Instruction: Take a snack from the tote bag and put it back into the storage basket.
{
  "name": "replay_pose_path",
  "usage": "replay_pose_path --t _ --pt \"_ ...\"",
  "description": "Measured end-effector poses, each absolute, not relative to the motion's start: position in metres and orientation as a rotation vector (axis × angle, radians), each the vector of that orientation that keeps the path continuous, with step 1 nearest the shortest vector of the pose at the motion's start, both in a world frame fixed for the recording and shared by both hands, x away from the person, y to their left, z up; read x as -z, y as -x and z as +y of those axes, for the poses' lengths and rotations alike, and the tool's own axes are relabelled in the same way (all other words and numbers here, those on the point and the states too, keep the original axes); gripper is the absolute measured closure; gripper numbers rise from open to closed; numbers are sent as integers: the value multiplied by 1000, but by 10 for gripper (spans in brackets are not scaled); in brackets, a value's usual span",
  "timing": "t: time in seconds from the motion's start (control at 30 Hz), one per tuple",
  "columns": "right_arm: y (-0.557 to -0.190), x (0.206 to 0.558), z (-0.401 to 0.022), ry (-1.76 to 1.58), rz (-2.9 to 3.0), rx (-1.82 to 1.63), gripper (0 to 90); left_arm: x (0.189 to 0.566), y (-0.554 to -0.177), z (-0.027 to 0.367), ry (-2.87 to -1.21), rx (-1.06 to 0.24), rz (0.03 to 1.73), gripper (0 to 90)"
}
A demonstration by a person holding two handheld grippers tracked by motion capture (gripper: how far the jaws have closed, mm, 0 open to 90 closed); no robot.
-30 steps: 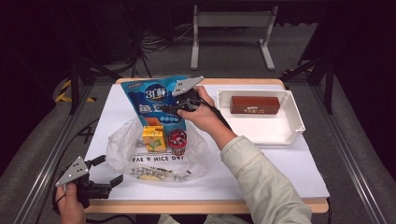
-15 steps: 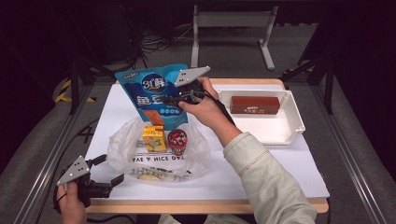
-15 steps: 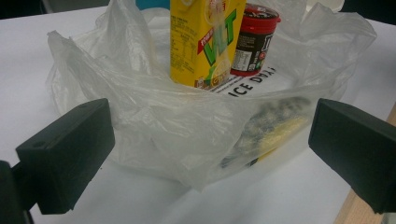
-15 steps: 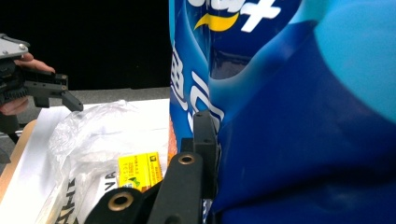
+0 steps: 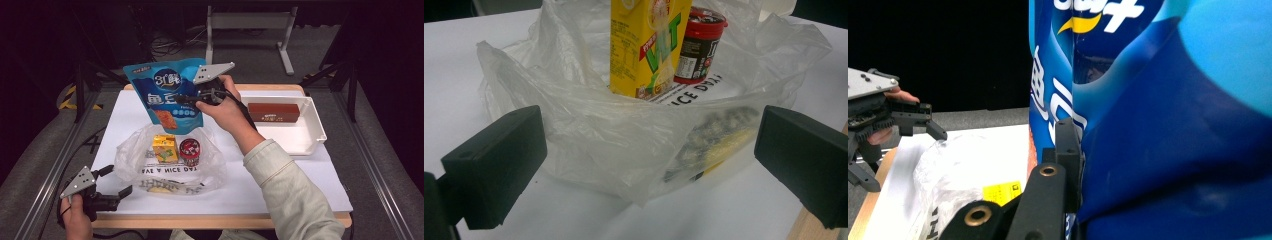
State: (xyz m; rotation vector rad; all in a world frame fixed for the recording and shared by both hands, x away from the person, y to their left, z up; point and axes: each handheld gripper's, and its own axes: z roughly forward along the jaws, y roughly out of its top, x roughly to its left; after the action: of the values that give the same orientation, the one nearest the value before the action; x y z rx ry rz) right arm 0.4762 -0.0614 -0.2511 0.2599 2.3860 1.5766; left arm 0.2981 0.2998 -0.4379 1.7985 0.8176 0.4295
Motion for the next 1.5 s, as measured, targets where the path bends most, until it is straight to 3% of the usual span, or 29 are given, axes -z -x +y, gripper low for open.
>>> replay_pose_path --t 0.83,1.5 --pt "-471 228 -118 -341 2322 -1566 870 436 -305 297 -1802 -431 808 9" --pt "-471 220 -190 -464 2263 -1527 870 437 -307 295 -1810 -426 805 8"
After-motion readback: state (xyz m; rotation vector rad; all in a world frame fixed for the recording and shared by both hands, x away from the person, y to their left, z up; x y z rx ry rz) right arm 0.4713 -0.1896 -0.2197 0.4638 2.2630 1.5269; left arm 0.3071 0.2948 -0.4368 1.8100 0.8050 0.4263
